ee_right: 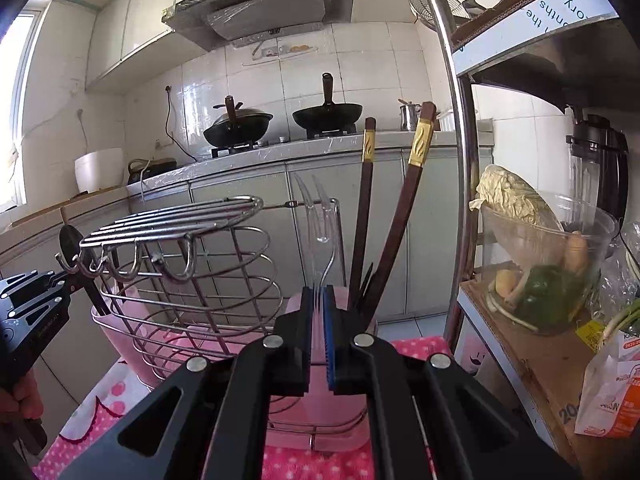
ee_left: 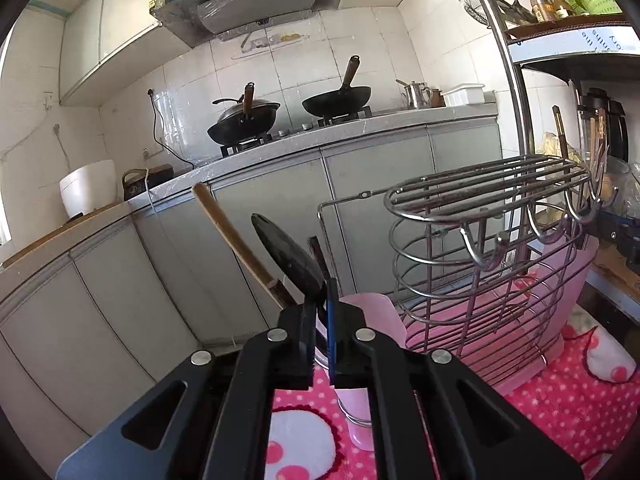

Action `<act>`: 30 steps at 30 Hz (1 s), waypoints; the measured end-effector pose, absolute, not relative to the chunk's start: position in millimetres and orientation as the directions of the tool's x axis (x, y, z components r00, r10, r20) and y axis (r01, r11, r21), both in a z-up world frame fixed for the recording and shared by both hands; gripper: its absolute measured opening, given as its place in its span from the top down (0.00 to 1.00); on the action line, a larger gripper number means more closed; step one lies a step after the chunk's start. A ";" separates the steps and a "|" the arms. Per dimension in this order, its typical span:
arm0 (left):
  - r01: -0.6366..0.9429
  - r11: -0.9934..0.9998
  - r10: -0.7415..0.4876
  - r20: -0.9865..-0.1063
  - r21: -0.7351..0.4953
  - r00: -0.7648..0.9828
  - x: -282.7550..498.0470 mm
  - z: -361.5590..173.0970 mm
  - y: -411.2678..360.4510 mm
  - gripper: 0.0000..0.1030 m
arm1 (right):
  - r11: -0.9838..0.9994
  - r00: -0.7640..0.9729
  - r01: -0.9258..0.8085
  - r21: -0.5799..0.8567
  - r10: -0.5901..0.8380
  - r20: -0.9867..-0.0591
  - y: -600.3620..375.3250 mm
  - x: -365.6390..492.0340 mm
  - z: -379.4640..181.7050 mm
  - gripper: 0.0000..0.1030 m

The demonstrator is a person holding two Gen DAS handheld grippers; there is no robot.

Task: Organize utensils
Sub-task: 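Lower the spoon and fork into the pink cup and open both tools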

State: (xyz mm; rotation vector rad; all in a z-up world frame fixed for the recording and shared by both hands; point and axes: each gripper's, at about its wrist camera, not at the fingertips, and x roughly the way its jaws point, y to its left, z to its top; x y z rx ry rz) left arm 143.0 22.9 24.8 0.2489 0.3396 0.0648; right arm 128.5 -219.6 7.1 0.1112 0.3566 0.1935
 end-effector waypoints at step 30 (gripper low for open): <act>0.074 0.987 -0.135 -0.487 -0.141 0.863 108.4 15.2 52.9 0.65 | 0.959 0.853 -0.188 0.213 0.267 -0.449 -220.3 90.9 6.4 0.69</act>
